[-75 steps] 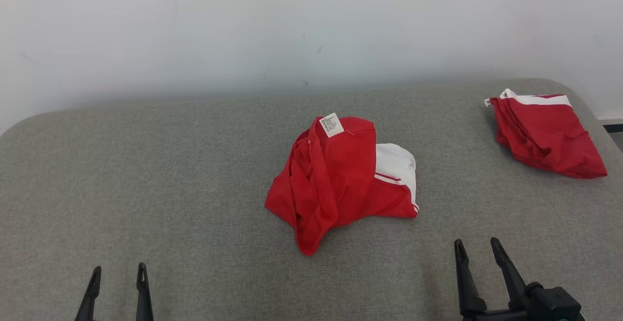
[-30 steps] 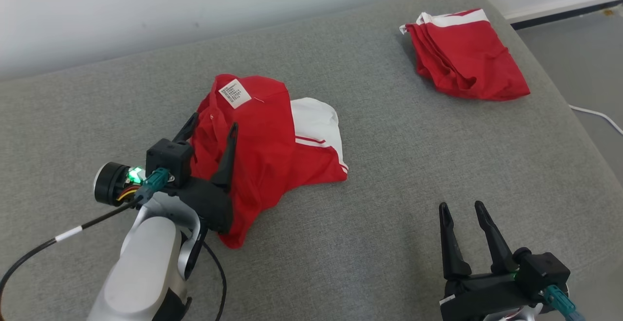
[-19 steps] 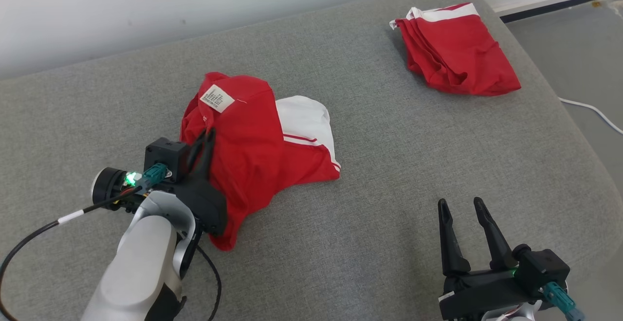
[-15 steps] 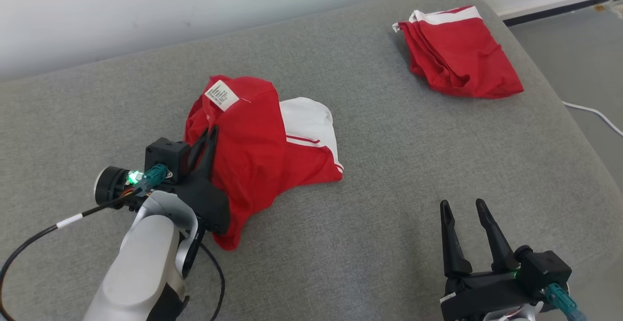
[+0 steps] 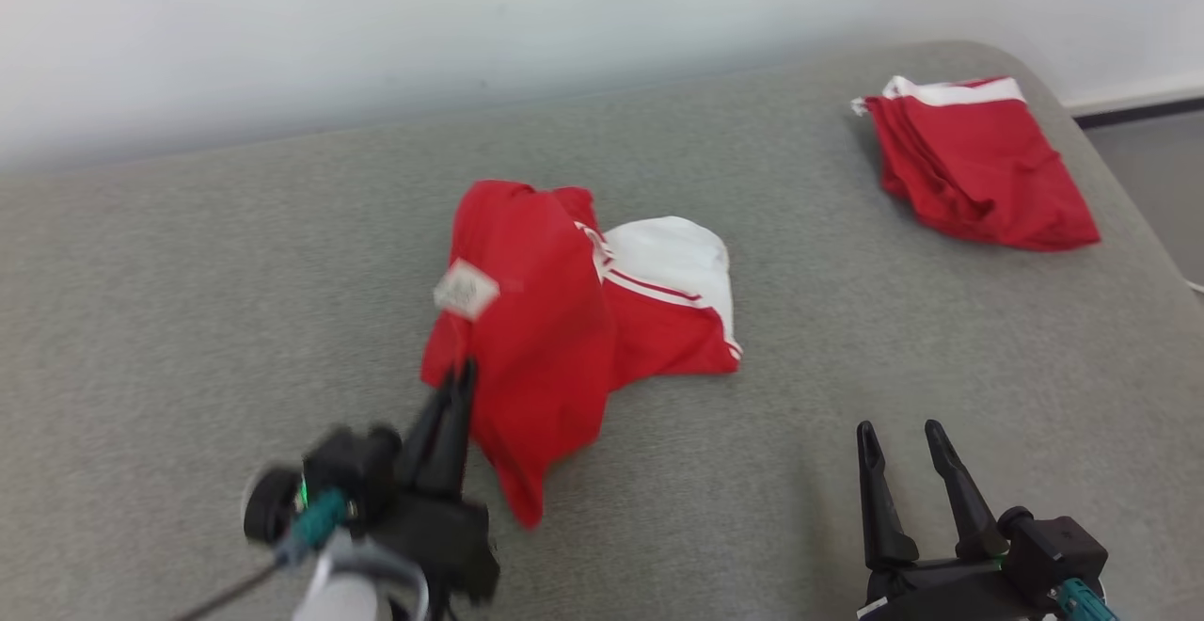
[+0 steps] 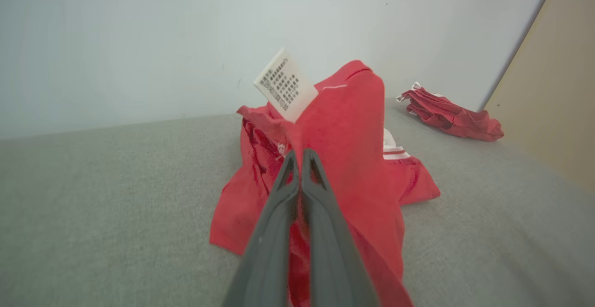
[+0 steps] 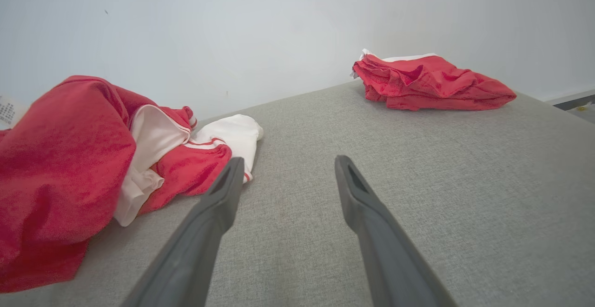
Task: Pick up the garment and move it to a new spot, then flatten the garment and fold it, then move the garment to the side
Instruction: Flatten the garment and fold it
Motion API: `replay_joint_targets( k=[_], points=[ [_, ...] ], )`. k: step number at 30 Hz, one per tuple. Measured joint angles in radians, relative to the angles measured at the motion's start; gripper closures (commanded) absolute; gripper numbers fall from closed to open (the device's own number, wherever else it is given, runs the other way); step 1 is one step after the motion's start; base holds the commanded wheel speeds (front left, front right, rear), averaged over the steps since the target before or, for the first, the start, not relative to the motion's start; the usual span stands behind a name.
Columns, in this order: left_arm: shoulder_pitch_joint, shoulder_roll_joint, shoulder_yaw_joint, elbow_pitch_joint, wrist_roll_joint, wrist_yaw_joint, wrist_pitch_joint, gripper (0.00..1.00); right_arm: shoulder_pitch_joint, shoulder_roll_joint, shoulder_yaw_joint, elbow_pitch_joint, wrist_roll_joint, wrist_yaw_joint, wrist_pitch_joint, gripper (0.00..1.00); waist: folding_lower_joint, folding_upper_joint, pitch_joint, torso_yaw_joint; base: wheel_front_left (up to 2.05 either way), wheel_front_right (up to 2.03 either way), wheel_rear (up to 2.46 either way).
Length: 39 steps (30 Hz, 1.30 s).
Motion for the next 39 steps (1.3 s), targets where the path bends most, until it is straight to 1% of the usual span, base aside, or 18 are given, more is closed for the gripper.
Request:
replay_joint_targets(
  k=[1,4,6,11,14,16,23,27,28,29,30,35,39],
  points=[
    [0.043,0.001,-0.006,-0.026,-0.001,0.001,0.008,1.00,0.002,0.000,0.001,0.000,0.000,0.000,0.000,0.00,0.0000,0.0000,-0.004,0.012,0.00,0.00,0.00],
    [0.151,0.004,0.000,-0.087,-0.023,0.026,0.015,1.00,0.004,0.000,0.002,-0.002,-0.002,0.000,0.000,0.00,0.0000,0.0000,-0.013,0.047,0.00,0.00,0.00],
    [0.208,0.019,0.010,-0.110,-0.028,0.047,0.015,1.00,0.004,-0.001,0.005,-0.003,-0.002,0.000,0.000,0.00,0.0000,0.0000,-0.017,0.068,0.00,0.00,0.00],
    [0.311,0.046,0.074,-0.128,-0.054,0.089,-0.009,1.00,0.004,-0.006,0.011,-0.002,-0.002,0.000,0.000,0.00,0.0000,0.0000,-0.022,0.107,0.00,0.00,0.00],
    [0.345,0.060,0.108,-0.124,-0.071,0.106,-0.022,1.00,0.005,-0.014,0.012,-0.001,-0.002,0.000,0.000,0.00,0.0000,-0.0001,-0.020,0.117,0.00,0.00,0.00],
    [0.359,0.051,0.131,-0.123,-0.100,0.109,-0.030,1.00,0.005,-0.018,0.011,0.001,-0.001,0.000,0.000,0.00,0.0000,0.0000,-0.017,0.120,0.00,0.00,0.00],
    [0.392,0.049,0.174,-0.094,-0.097,0.137,-0.047,1.00,0.005,-0.023,0.010,0.010,0.000,0.000,0.000,0.00,0.0000,0.0000,-0.020,0.132,0.00,0.00,0.00],
    [0.394,0.045,0.184,-0.079,-0.097,0.131,-0.051,1.00,0.008,-0.024,0.010,0.014,0.000,0.000,0.000,0.00,0.0000,-0.0001,-0.029,0.143,0.00,0.00,0.00],
    [0.395,0.044,0.188,-0.077,-0.097,0.130,-0.051,0.69,0.010,-0.024,0.012,0.016,0.000,0.000,0.000,0.00,0.0000,0.0000,-0.033,0.146,0.00,0.00,0.00],
    [0.395,0.039,0.193,-0.081,-0.098,0.125,-0.052,0.03,0.012,-0.024,0.012,0.018,0.002,0.000,0.000,0.00,0.0000,0.0000,-0.037,0.148,0.00,0.00,0.00],
    [0.395,0.032,0.200,-0.091,-0.100,0.123,-0.052,0.00,0.015,-0.023,0.011,0.020,0.005,0.000,0.000,0.00,0.0000,-0.0001,-0.040,0.151,0.00,0.00,0.00],
    [0.396,0.013,0.251,-0.174,-0.084,0.121,-0.055,0.00,0.026,-0.024,0.006,0.024,0.009,0.000,0.000,0.00,0.0000,0.0000,-0.058,0.165,0.00,0.00,0.00],
    [0.414,0.000,0.302,-0.235,-0.040,0.114,-0.055,0.00,0.032,-0.024,0.007,0.029,0.011,0.000,0.000,0.00,0.0000,-0.0001,-0.077,0.179,0.00,0.00,0.00]
  ],
)
